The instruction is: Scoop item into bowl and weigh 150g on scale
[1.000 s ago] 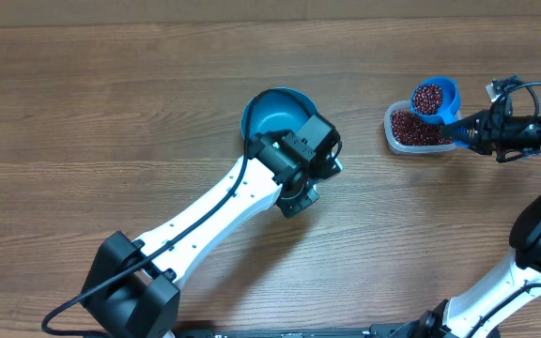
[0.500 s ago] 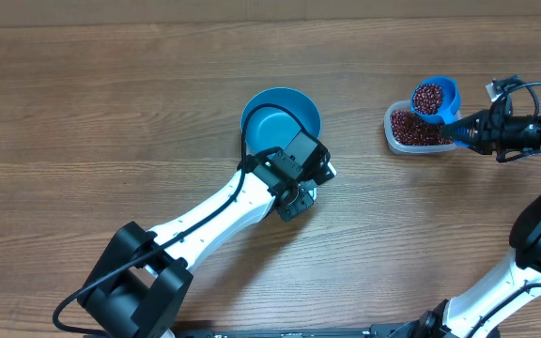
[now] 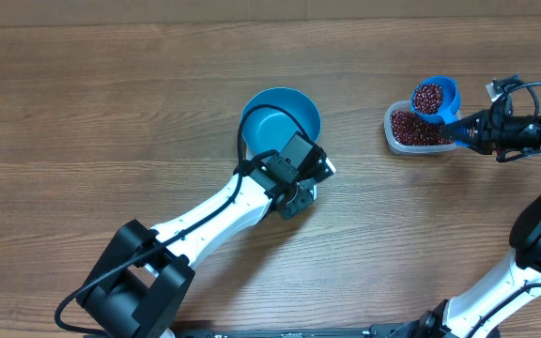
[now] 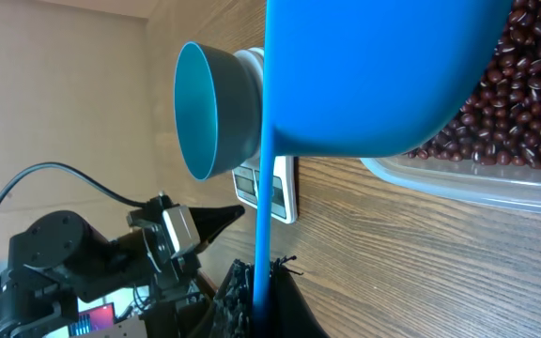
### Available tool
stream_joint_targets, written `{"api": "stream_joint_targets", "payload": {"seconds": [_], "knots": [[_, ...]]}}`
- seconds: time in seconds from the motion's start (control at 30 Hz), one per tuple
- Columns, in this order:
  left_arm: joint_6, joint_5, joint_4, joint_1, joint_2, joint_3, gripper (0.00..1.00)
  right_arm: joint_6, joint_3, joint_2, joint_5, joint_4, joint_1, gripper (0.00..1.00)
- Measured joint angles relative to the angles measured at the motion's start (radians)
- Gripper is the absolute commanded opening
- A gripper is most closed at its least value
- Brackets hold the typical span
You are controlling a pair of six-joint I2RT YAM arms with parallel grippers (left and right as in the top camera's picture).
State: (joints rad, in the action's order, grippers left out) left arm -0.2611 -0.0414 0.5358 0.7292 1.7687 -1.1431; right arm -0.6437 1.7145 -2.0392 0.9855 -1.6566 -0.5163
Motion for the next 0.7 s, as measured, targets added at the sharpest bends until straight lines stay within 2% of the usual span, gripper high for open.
{"api": "stream_joint_targets", "payload": {"seconds": [0.7], "knots": [[0.023,0.003,-0.022,-0.014,0.068,0.005,0.04,0.0,0.0,0.0,-0.003,0.003,0.0,0.04]]}}
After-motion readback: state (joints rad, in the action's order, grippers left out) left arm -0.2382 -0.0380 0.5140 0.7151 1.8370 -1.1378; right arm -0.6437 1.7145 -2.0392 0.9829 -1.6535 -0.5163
